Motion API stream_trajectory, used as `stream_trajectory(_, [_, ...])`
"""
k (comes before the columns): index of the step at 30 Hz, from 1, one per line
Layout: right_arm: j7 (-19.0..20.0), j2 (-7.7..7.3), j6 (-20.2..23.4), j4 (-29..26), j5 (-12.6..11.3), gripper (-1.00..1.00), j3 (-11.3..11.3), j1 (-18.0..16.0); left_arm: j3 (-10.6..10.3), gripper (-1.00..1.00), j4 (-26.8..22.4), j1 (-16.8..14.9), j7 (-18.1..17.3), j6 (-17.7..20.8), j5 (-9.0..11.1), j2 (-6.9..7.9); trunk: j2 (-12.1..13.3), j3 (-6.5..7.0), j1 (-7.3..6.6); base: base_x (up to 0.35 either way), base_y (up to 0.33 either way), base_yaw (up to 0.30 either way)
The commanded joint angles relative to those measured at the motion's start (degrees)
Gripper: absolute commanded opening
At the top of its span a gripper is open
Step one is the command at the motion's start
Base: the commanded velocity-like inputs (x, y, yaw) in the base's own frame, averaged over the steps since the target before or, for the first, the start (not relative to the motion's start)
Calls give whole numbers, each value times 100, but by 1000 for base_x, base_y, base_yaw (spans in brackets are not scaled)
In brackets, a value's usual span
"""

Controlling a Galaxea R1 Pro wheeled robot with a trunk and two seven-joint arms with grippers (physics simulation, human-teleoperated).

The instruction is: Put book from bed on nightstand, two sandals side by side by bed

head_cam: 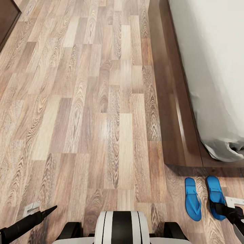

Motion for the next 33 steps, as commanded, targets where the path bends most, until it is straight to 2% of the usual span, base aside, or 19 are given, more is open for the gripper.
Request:
stream_trajectory(1, [27,0,-146,7,-63,-100,-9,1,48,100,-5,-8,-41,60,-46,-4,-1,-3,-1,0,0,0])
stream_trajectory(7, [30,0,-515,72,-63,-100,-9,4,48,100,-5,-8,-41,60,-46,-4,-1,-3,-1,0,0,0])
stream_trajectory(33, [25,0,-522,85,-64,-100,0,4,48,100,-5,-8,-38,44,-49,-4,-1,-3,-1,-22,36,0])
